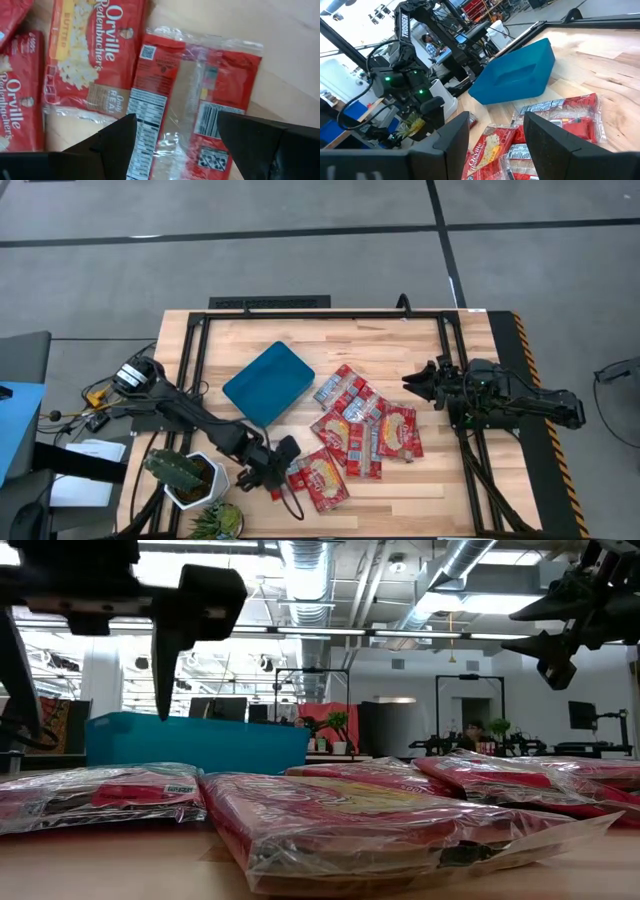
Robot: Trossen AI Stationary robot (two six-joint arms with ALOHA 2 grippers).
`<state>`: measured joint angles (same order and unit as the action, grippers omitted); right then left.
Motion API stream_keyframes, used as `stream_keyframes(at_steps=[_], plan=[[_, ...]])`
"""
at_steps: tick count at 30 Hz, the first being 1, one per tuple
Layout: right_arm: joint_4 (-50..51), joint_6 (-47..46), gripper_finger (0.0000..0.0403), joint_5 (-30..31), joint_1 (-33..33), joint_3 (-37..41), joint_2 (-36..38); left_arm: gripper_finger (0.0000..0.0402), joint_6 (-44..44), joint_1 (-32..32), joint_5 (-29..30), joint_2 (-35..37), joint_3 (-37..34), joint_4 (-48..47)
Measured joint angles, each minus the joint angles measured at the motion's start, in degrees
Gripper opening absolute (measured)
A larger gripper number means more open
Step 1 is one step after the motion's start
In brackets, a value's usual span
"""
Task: Sort popcorn bags into baskets
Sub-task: Put the red popcorn bag into the blue bin
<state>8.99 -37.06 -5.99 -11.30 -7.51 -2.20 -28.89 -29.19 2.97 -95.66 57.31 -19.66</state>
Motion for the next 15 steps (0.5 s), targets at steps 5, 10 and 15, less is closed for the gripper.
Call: stream_keyframes(at_steps=[5, 10, 15], plan=[[0.04, 0.0, 0.0212, -0.01, 0.01, 0.0, 0.0, 0.0265, -4.32, 1.34, -4.18, 0.0, -2.63, 0.64], [0.05, -0.02, 0.0207, 0.0, 0.0, 0.0, 0.0, 0.0265, -5.19, 3.27, -4.21, 0.0, -4.39, 2.34], [0.08, -0.99, 0.0203, 0.01, 0.0, -0.02, 0.0, 0.0265, -6.91, 3.91, -5.17, 0.0, -6.63, 6.46]])
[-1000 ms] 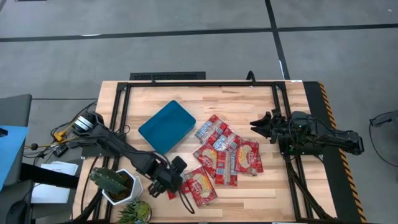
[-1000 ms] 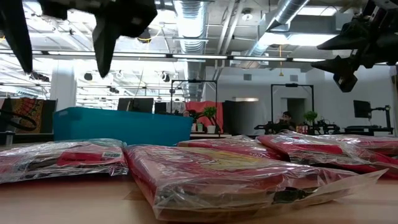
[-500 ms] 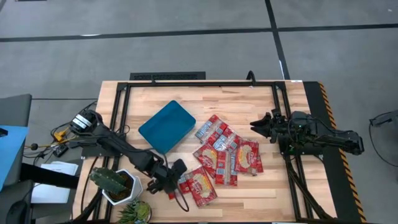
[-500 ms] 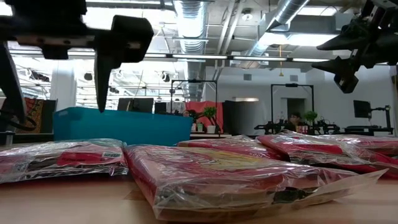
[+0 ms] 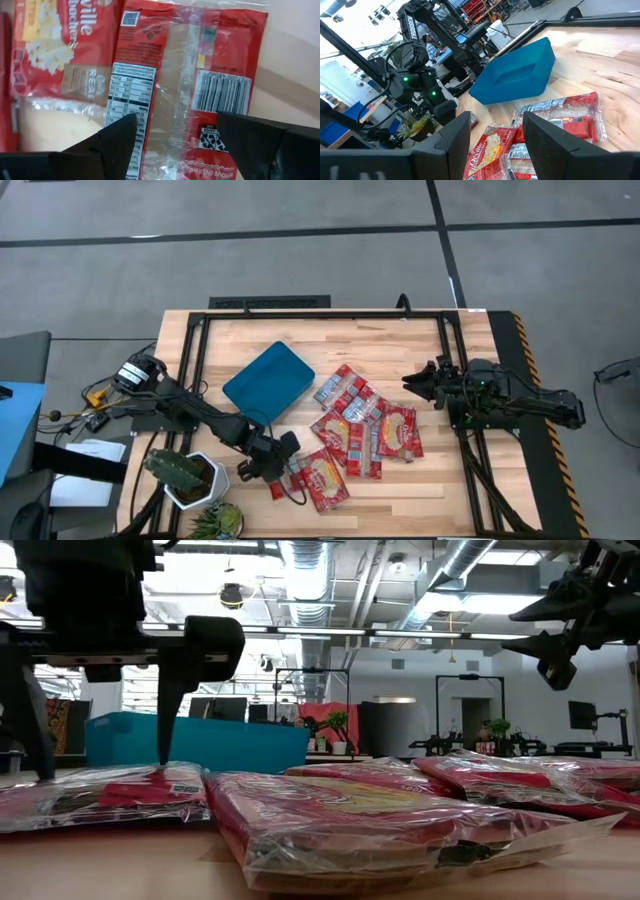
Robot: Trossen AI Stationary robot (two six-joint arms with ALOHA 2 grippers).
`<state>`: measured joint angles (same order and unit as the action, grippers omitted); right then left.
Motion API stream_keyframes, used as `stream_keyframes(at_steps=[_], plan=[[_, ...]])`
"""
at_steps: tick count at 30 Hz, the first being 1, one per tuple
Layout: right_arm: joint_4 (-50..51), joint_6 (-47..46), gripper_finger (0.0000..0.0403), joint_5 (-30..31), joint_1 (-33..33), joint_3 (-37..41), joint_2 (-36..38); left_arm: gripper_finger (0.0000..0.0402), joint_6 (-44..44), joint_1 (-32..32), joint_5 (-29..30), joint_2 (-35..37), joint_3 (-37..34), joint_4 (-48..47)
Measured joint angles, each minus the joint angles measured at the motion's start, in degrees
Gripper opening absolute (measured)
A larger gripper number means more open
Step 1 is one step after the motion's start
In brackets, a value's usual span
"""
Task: Sort popcorn bags into baskets
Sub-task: Put the red popcorn bag into the blue bin
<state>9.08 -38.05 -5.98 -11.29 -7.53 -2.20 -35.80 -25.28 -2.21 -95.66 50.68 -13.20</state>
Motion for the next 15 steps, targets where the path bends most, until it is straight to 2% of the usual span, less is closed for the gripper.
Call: stream_keyframes(at_steps=[3, 6, 15], plan=[[0.0, -0.95, 0.0204, 0.0, 0.0, 0.0, 0.0, 0.0262, -0.01, 0.01, -0.92, 0.0, -0.31, 0.3], [0.0, -0.98, 0.0205, 0.0, 0.0, 0.0, 0.0, 0.0238, -0.19, 0.01, -2.1, 0.0, -0.31, -0.48], [-0.27, -1.13, 0.0192, 0.0, 0.0, 0.0, 0.02, 0.0067, -0.1, -0.56, -2.62, -3.15, -0.24, -0.77]])
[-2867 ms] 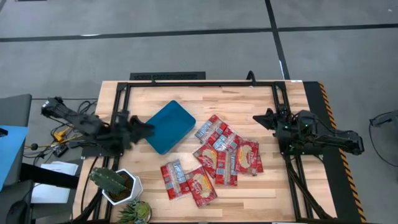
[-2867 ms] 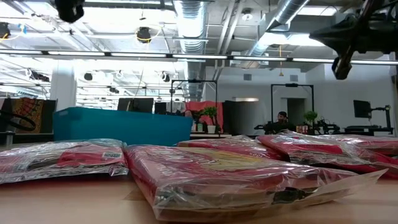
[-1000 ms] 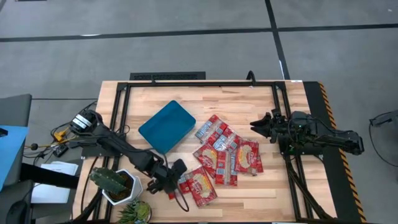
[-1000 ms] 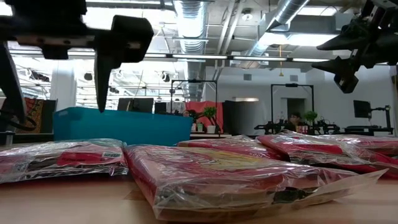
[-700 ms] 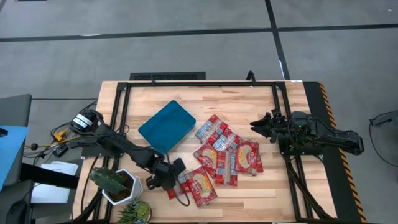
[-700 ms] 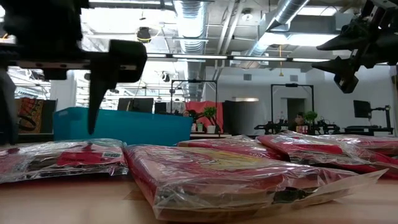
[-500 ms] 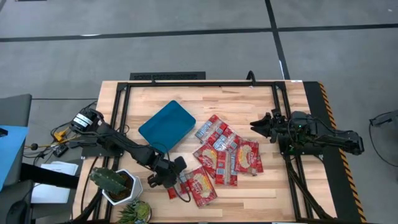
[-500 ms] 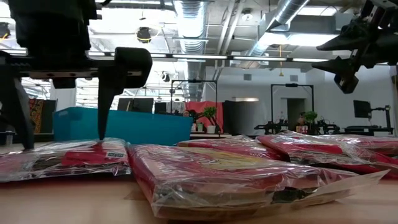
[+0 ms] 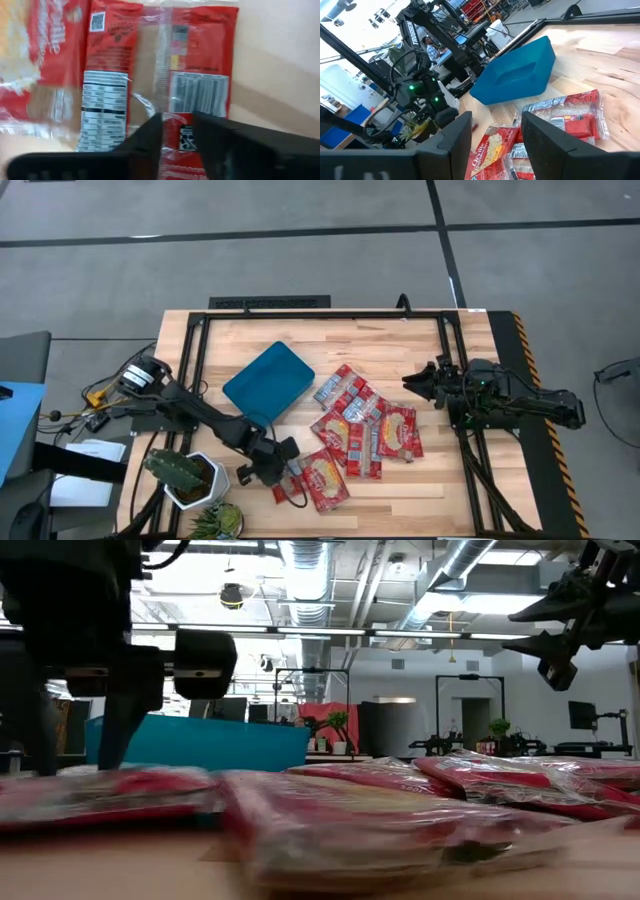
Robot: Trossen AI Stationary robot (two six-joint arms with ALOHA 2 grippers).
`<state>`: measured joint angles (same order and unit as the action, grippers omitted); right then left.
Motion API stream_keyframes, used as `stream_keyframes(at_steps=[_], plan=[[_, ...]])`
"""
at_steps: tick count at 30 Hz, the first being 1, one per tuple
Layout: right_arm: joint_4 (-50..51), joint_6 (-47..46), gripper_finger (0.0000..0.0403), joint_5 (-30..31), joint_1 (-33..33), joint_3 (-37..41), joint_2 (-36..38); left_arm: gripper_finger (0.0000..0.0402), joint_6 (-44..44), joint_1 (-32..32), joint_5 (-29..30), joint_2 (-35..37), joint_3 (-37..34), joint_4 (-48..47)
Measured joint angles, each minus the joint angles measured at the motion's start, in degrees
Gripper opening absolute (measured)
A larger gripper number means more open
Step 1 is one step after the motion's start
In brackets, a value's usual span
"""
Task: Sort popcorn bags into baskets
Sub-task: Put the red popcorn bag into the blue bin
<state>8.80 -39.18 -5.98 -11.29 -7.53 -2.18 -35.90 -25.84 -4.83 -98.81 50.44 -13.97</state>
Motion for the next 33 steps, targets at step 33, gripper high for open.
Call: stream_keyframes(at_steps=[33], plan=[[4.3, -1.01, 0.0202, 0.0, -0.01, -0.02, -0.02, 0.0084, 102.44, -4.21, 4.6, -0.94, 19.16, -16.62]])
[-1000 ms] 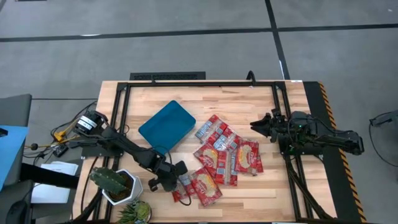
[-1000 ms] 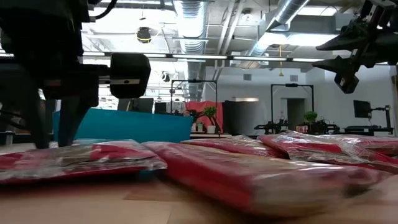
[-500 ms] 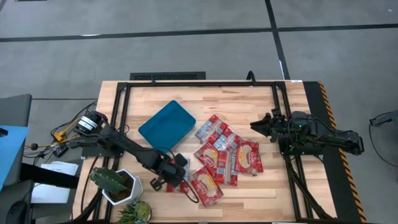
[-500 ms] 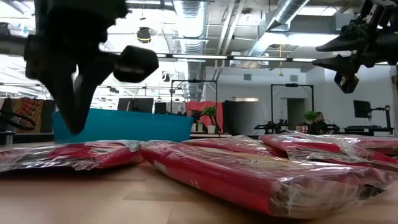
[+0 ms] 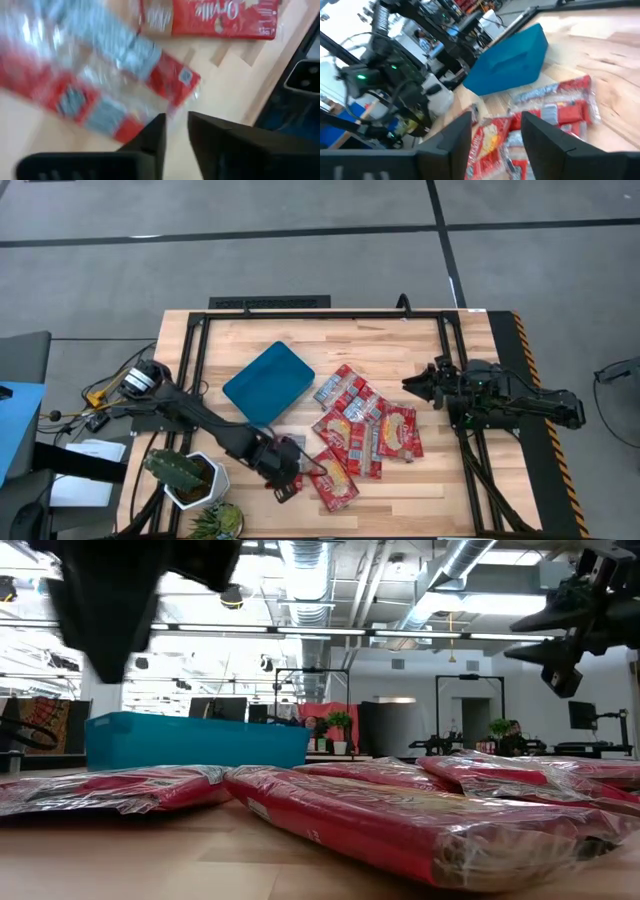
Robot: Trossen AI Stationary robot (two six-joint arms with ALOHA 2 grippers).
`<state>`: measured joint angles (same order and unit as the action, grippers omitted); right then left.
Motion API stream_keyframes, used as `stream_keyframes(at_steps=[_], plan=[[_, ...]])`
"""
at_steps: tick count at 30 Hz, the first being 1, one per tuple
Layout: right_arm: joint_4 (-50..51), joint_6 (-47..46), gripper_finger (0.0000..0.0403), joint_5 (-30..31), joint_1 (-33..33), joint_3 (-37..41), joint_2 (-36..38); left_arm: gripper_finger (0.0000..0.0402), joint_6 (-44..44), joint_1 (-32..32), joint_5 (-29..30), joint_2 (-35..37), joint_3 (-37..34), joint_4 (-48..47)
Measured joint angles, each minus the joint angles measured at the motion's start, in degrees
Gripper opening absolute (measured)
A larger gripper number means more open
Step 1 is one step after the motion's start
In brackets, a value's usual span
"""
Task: Sort popcorn bags into baskets
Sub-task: Put the red popcorn bag into the blue bin
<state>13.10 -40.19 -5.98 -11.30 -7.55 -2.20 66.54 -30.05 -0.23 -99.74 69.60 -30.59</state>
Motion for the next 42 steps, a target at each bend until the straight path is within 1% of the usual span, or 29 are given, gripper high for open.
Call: stream_keyframes(at_steps=[3, 5, 9, 11, 13, 17, 21, 26, 28, 31, 34, 37, 42], plan=[[2.11, 0.23, 0.0227, 0.0, 0.0, 0.0, 0.01, 0.014, 10.41, -1.84, 1.25, 0.0, 0.02, 0.08], [3.32, 1.0, 0.0239, 0.0, 0.01, 0.0, 0.0, 0.018, 14.87, -2.56, 3.37, 0.01, 0.02, 0.03], [4.04, 1.63, 0.0249, 0.24, -0.01, 0.0, 0.01, 0.0255, 21.6, -3.21, 10.9, 0.04, -0.33, -0.79], [4.24, 1.66, 0.0249, 0.99, -0.06, 0.0, 0.02, 0.0283, 25.68, -3.0, 14.66, 0.04, -0.39, -2.39], [4.37, 1.73, 0.0249, 1.59, -0.06, 0.0, 0.0, 0.0302, 28.95, -2.47, 16.55, -0.37, -0.39, -3.14], [4.57, 2.05, 0.0249, 1.68, -0.06, 0.0, 0.0, 0.0317, 30.79, -1.77, 15.45, -2.11, -0.35, -3.16], [4.85, 2.6, 0.0249, 1.73, -0.06, 0.0, 0.0, 0.0318, 34.09, -1.61, 14.92, -4.3, -0.38, -1.91], [4.81, 2.71, 0.0249, 1.72, -0.06, 0.04, 0.02, 0.0318, 36.72, -1.61, 12.66, -8.22, -0.35, -0.29], [4.73, 2.71, 0.0249, 1.73, -0.06, 0.04, 0.0, 0.0318, 38.03, -1.55, 10.81, -9.48, -0.08, 0.3], [4.58, 2.69, 0.0249, 1.68, -0.06, 0.04, 0.02, 0.0311, 40.56, -1.25, 7.07, -11.14, 0.06, 0.23], [4.5, 2.69, 0.0249, 1.62, -0.06, 0.04, 0.01, 0.028, 42.27, -1.27, 5.7, -11.35, 0.02, 0.05], [4.46, 2.71, 0.0249, 1.68, -0.06, 0.04, 0.01, 0.0218, 43.8, -1.35, 5.49, -11.52, -0.1, -0.67], [4.58, 2.74, 0.0249, 1.7, -0.06, 0.04, 0.0, 0.0081, 42.41, -1.31, 6.56, -12.49, -0.18, 0.42]])
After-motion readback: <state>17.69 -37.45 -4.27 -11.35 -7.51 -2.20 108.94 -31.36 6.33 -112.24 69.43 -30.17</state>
